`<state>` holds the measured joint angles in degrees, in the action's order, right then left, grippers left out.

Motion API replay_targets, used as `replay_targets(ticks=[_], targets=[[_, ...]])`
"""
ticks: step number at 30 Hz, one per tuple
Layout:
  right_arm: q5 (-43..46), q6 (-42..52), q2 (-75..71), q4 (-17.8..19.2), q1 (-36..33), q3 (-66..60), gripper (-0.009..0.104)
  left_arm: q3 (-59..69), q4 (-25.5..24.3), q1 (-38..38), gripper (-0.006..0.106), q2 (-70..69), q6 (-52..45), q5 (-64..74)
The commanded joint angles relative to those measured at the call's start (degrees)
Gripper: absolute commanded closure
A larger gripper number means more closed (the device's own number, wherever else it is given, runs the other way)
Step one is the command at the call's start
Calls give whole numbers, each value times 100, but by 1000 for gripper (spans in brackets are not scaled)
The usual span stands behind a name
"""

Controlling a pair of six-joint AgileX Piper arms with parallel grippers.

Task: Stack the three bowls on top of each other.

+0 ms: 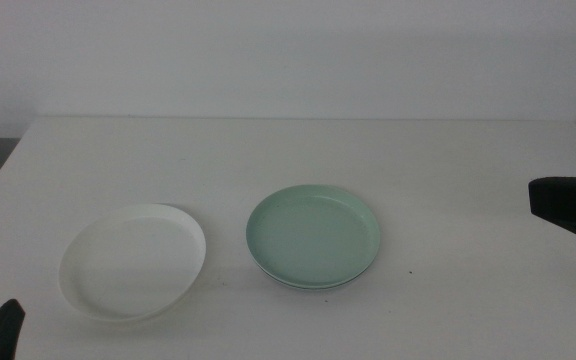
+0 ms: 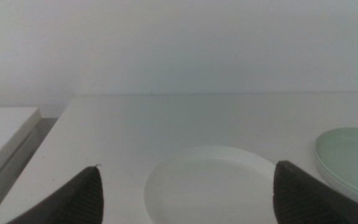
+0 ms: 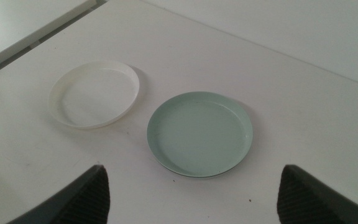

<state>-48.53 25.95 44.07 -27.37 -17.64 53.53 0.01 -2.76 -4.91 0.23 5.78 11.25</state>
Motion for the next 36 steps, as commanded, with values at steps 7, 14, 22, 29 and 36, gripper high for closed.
replay_targets(ticks=[7, 14, 22, 29, 36], targets=[[74, 69, -26, 6, 38, -17, 2, -2335, 19, 621, 7, 1989, 459, 2304], [74, 69, -26, 6, 38, -17, 2, -4790, 209, 761, 7, 5120, 290, 5240], [74, 69, -26, 6, 38, -17, 2, -5686, 737, 784, 7, 7411, -525, 4532], [74, 69, -26, 6, 38, -17, 2, -5851, 1158, 1034, 7, 8529, -810, 4179], [74, 69, -26, 6, 38, -17, 2, -5851, 1444, 1287, 7, 9470, -1501, 3436]])
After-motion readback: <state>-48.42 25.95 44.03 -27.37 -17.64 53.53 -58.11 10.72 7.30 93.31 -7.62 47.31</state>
